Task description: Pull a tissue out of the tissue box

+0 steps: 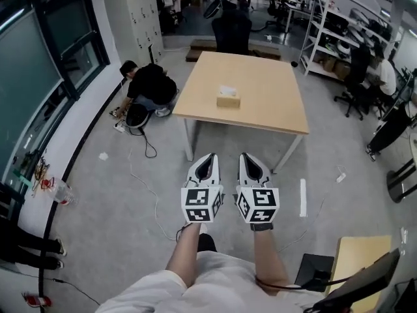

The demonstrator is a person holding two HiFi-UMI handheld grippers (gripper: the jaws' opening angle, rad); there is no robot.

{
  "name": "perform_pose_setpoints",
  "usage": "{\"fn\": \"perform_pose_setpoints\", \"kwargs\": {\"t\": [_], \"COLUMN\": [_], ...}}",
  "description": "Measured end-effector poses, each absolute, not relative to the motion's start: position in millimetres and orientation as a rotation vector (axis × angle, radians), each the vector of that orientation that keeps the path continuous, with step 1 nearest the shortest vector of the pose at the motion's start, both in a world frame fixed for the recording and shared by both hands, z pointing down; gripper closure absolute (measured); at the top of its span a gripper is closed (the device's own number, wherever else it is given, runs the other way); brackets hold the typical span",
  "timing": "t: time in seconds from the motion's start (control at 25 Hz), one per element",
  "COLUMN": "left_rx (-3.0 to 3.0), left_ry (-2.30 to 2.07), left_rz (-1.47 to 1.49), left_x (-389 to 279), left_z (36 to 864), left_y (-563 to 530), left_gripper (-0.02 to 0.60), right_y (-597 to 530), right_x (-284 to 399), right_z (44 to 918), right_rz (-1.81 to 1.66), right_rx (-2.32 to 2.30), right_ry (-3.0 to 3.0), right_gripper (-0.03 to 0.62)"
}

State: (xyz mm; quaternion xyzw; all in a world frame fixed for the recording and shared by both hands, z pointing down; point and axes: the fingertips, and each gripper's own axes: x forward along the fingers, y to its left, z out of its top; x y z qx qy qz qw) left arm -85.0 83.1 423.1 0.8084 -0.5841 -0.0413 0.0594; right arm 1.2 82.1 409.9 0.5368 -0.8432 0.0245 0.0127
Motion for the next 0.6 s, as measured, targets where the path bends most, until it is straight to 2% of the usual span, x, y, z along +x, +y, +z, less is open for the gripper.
{"fn": "perform_pose_setpoints", "kwargs": {"t": [0.32,0.6], "left_rx": [2.567,2.573], "left_ry": [-1.660,-1.591], "left_rz": [-0.137,-0.141], "left_x": [-107,-139], "left_z": [398,397], "left_y": [-70,-165], "left_gripper": [0.594,0.594], "right_y": [-67,-150], "right_x": [-22,-64], "right_z": [388,386], "right_rz": [0.067,0.028], "right_rx": [1.801,1.801], "right_ry": [-2.565,-2.527], "right_gripper": [0.599,0.599]}}
